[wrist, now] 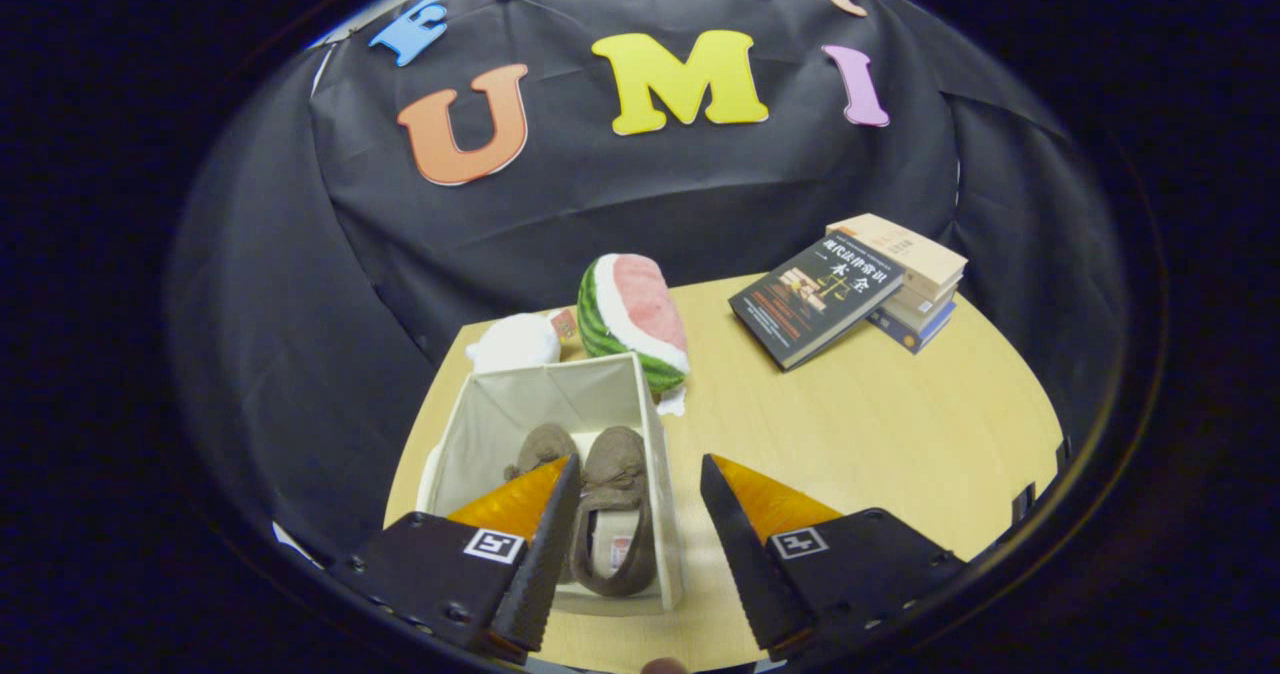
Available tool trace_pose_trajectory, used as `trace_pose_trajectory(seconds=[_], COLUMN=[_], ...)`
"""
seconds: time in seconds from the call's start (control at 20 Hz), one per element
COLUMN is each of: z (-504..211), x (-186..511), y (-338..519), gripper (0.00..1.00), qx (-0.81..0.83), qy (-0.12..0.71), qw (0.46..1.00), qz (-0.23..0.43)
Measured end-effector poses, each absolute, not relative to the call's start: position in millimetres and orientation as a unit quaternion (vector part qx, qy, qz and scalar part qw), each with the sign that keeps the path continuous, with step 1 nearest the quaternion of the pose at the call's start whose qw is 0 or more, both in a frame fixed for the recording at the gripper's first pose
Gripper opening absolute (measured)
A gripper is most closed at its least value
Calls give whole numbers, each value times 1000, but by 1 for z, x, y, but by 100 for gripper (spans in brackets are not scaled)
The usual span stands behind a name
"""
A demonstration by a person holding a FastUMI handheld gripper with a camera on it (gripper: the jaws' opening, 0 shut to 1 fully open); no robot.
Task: Open the storage box then place both shoes into the box .Put the left shoe in first, then the right shoe, with the right side of both shoes facing outward in a uniform manner.
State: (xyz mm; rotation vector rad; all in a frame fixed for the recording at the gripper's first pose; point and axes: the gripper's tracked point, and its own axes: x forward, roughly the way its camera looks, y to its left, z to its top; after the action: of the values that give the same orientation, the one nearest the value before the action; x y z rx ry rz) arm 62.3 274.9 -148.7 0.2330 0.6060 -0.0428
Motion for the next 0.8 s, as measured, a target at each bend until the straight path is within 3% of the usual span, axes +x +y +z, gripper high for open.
trace_pose_trajectory(seconds=[0.15,0.25,0.8], z=[-129,-124,-49], x=[54,48,-3], y=[247,226,85], gripper=[92,97,97], qx=[113,115,98], qy=[274,269,172], qw=[955,956,979], qz=[-29,-37,-50])
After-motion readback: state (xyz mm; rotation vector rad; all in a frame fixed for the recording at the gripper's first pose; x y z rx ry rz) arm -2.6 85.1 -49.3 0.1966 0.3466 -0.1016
